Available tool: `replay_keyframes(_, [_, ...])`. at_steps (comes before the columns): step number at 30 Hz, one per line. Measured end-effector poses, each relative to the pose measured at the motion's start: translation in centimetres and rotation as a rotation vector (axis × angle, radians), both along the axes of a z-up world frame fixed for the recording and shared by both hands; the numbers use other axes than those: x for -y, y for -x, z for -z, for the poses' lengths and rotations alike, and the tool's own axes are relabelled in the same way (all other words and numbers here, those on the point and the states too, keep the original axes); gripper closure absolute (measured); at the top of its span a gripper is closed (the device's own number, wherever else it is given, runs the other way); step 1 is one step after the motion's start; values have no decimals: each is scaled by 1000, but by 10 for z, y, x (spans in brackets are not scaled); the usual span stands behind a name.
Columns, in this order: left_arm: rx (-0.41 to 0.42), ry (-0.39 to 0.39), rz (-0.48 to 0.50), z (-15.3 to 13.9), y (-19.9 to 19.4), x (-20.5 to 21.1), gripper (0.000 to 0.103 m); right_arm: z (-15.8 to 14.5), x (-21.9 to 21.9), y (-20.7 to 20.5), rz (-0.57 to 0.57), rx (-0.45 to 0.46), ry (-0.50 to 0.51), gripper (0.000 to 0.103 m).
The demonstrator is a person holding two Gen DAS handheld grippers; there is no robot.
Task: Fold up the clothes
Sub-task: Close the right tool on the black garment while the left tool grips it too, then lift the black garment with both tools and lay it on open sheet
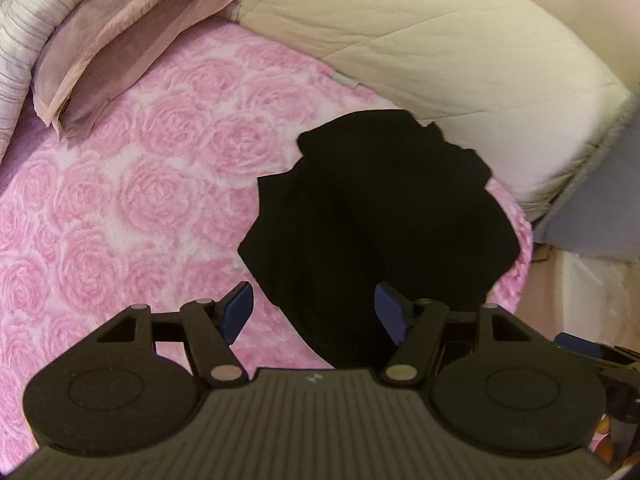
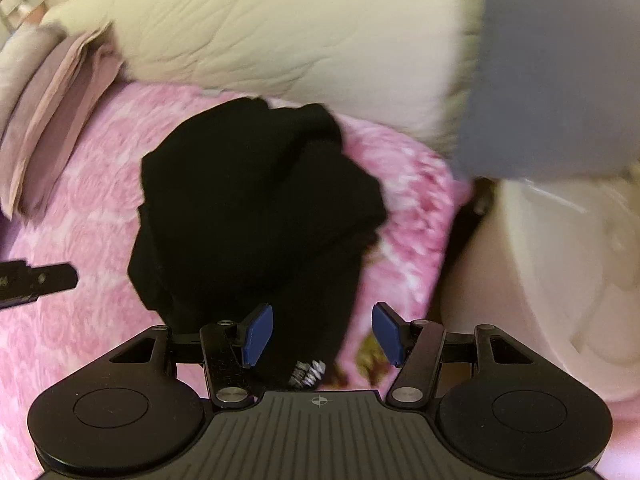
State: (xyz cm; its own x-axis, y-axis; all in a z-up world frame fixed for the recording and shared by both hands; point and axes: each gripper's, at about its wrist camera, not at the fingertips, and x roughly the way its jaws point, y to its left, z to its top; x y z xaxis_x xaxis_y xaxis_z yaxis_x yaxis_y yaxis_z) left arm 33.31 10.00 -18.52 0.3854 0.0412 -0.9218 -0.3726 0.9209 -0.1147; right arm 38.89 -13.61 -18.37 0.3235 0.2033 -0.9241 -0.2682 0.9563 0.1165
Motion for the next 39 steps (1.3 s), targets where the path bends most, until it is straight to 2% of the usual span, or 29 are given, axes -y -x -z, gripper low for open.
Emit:
replay_keyframes(9, [-86,36,-62,32,-2,-33,39,29,-73,-15,-230,-18,-5,44])
replay_keyframes(12, [-103,50,-80,40,0,-41,39,43,-95,-19,-282,-11,24,44])
replay_keyframes(17, [-123,58,-105,45,4,-49,39,65,-115,-17,-350,62,96,44])
replay_keyframes(18, [-123,58,-109,45,4,-50,39,69,-116,-16,-373,77,114,58])
replay_keyframes(19, [-119,58,-113,44,5,-51,39,71,-114,-16,-378,81,112,91])
replay_keyframes(21, [-108,56,-121,39,7,-53,39,67,-106,-18,-353,83,81,92])
replay_keyframes(25, [-73,56,-143,26,15,-55,39,28,-87,-16,-302,182,-9,94])
replay_keyframes(32, [41,44,-190,-18,52,-61,39,-75,-56,-17,-154,375,-243,95])
replay_keyframes(36, [133,27,-249,-51,98,-67,39,-130,-57,11,-185,457,-385,95])
replay_keyframes(39, [194,11,-312,-73,143,-75,39,-171,-68,50,-281,523,-497,95])
